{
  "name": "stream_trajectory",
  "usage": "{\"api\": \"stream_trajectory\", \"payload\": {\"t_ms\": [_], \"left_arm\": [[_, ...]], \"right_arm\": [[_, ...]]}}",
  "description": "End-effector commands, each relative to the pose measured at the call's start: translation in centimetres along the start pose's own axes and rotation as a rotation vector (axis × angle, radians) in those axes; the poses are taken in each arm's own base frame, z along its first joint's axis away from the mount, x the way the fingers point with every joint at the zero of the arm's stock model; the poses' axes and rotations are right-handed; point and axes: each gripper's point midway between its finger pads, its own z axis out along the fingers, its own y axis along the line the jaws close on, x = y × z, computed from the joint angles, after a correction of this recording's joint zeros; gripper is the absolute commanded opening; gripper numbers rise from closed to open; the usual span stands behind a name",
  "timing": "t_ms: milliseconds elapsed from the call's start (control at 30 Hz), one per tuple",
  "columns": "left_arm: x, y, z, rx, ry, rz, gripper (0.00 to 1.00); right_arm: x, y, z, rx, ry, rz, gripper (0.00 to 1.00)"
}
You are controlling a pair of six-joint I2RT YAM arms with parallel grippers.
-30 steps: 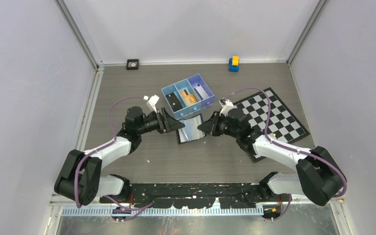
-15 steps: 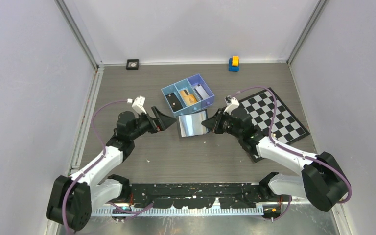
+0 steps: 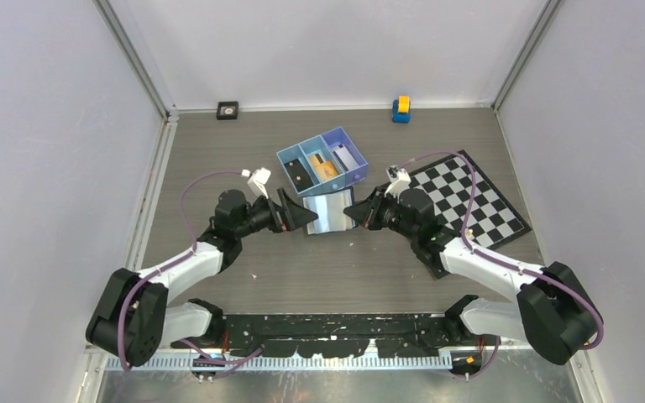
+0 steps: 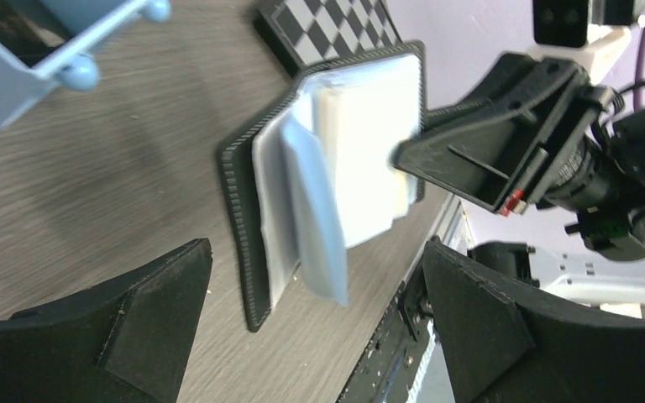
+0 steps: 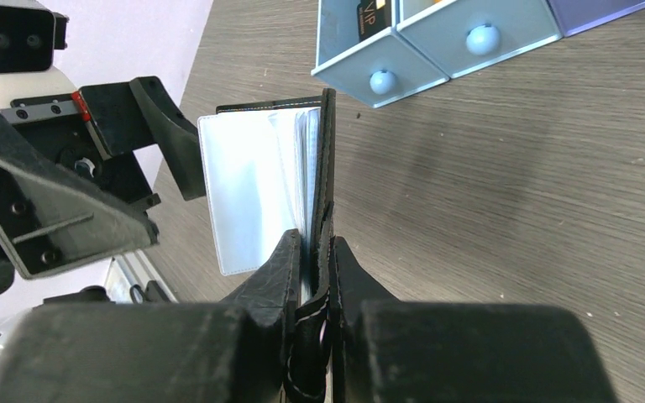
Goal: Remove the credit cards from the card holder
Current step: Remove the credit card from the card holder.
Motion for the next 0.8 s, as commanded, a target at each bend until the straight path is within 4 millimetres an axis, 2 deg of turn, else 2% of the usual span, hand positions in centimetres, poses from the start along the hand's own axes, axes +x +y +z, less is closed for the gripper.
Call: {"api": "stream_trajectory", "payload": {"t_ms": [0,300,433,600,700,767], "left_arm": [[-0.2,-3.2,0.7,0.117,-0.001,0.106,1.0],[-0.3,-1.6,0.9,0.03,-0.009,0.098,1.0],[-0.1,-2.3,1.1,0.072,0.004,0.102,0.98],[0.4,-2.7,1.5,0.1,0.04,0.113,0.67],[0.4,-1.8,1.6,0.049,0.047,0.108,0.58],[0.4,-1.4,1.6,0.023,0.045,0.109,0.57]], "right_arm": [[-2.1,3.1,-0.3,-0.138,-0.081,0.0,0.0],[-2.2,3.2,-0.6,-0.148,-0.09,0.004,0.0],[-1.7,3.5,-0.3,-0.165,-0.066,0.005,0.01],[-1.1,4.3,0.2,-0.216,-0.015,0.012,0.0],[-1.0,4.5,0.3,-0.227,-0.008,0.011,0.0],[-0.9,4.6,0.3,-0.234,-0.004,0.011,0.01]]}}
